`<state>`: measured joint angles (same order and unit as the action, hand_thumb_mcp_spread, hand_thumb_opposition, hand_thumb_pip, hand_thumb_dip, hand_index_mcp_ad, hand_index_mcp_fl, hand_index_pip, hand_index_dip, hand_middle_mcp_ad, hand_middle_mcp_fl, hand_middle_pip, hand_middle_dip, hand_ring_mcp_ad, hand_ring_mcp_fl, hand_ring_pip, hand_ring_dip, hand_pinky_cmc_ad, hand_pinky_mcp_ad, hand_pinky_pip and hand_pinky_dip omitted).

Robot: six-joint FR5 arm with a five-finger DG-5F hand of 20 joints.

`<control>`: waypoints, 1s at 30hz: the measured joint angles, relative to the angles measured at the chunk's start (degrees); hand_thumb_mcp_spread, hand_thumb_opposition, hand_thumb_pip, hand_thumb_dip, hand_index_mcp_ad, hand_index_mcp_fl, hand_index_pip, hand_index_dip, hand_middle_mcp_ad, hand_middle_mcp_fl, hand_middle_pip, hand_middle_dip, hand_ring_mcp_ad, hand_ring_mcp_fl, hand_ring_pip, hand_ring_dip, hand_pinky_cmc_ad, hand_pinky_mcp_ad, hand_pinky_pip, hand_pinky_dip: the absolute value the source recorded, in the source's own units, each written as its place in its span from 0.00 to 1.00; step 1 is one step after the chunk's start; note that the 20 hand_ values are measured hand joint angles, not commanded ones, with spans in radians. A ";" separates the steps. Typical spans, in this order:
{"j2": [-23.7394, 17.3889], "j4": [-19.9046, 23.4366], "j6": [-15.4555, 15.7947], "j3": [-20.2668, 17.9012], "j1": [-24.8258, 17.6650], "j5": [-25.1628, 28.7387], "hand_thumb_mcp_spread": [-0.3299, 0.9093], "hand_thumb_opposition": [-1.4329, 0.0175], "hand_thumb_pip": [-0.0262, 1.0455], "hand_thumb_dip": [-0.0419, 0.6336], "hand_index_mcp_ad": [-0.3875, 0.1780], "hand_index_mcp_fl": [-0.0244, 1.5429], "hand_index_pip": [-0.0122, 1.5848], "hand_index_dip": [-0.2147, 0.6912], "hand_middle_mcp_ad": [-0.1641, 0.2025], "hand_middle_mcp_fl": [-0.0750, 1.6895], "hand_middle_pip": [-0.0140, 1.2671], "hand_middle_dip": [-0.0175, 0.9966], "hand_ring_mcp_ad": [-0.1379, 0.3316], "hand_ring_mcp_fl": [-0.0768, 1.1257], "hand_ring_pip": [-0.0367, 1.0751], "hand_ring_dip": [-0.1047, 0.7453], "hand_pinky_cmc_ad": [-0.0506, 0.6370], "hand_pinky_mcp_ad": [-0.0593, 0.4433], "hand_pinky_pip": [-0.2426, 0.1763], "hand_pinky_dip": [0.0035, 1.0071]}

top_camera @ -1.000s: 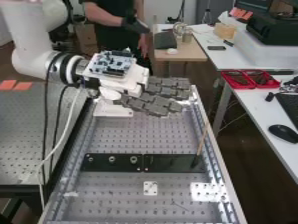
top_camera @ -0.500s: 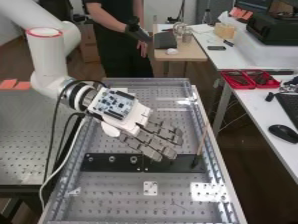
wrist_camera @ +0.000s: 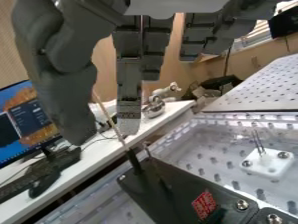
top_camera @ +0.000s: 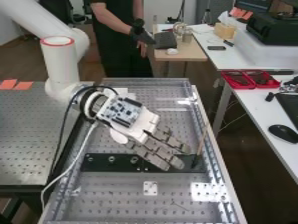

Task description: Grab the drill bit and place it in the clear container

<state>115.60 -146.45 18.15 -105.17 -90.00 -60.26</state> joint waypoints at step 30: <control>5.39 -3.37 -2.35 7.01 2.46 -0.17 0.63 0.42 0.55 0.46 0.63 0.23 0.73 0.50 0.34 0.19 0.09 0.25 0.51 0.10 0.11 0.18 0.29 0.21 0.48 0.13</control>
<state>120.98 -149.82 15.79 -98.16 -87.54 -60.44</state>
